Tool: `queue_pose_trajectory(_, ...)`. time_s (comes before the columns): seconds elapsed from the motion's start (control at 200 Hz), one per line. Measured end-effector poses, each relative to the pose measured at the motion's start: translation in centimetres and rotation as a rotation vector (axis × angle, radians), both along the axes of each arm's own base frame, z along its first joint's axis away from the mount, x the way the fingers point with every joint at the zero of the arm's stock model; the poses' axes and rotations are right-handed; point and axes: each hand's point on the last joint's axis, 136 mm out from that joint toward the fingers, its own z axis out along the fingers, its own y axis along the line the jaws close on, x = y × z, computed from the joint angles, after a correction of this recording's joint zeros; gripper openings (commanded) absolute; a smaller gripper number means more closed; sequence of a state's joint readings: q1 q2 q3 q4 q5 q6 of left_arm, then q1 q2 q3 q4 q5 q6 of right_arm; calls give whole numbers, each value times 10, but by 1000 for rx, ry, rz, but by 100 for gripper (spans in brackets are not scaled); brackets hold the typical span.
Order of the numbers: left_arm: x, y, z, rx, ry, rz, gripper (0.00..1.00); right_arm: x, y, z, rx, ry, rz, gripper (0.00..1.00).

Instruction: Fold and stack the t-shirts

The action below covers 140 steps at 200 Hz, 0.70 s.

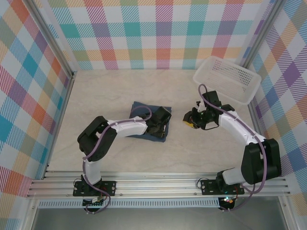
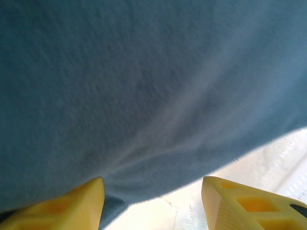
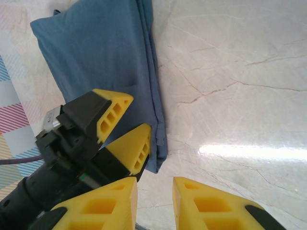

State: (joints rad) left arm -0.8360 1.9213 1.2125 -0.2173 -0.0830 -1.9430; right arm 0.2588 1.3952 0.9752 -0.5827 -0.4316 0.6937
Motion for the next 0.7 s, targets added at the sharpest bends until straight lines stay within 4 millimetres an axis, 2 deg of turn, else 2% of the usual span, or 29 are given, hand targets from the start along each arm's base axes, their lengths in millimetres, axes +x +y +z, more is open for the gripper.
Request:
queue_pose_trajectory(0.145,15,10,0,-26,-2,43,57,0,-2,4,3,-10,-7,26)
queue_pose_trajectory(0.305,54,47,-1,-64,-23,140,56,-1,-4,4,1,-4,-11,25)
queue_pose_trajectory(0.45,99,109,-1,-62,-41,188,56,-2,-5,5,1,-3,-14,25)
queue_pose_trajectory(0.6,149,180,0,-25,-60,126,56,-2,-9,10,4,-15,-25,25)
queue_pose_trajectory(0.7,175,223,0,-6,-72,76,56,-1,-10,11,5,-18,-31,25)
